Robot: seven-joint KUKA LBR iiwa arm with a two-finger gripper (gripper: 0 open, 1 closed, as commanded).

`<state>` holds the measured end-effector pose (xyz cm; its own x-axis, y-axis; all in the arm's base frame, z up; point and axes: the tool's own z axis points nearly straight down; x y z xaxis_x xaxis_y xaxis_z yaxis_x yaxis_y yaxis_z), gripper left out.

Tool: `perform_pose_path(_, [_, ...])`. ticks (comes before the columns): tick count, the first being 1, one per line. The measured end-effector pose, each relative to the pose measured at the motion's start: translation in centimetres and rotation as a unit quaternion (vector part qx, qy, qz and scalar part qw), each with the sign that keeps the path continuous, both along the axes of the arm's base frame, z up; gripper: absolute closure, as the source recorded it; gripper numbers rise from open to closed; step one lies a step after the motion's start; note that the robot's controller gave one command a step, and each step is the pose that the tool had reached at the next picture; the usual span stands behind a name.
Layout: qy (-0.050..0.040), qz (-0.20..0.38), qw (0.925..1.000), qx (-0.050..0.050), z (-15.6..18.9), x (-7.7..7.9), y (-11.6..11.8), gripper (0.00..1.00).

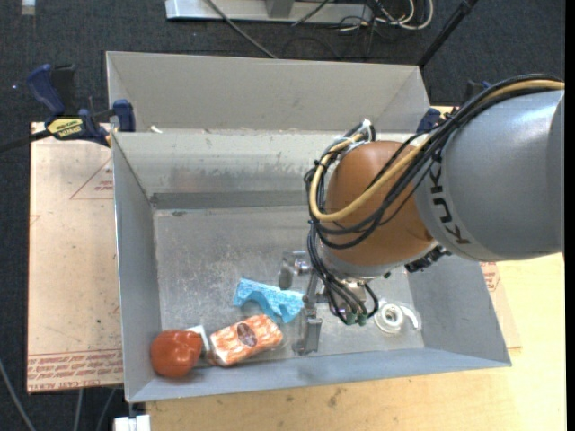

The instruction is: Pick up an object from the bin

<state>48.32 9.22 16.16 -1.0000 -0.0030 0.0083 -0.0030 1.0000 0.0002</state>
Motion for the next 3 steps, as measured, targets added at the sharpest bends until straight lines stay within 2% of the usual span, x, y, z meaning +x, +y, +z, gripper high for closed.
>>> perform_pose_path(1, [-0.0039,-0.002,1.0,0.0,0.4,0.2,-0.1,0.0])
perform_pose_path(2, [-0.0085,0.06,0.9981,0.001,-3.5,0.3,2.0,0.0])
perform_pose_path(3, [-0.0035,0.206,0.9786,0.001,-4.6,0.2,4.9,0.0])
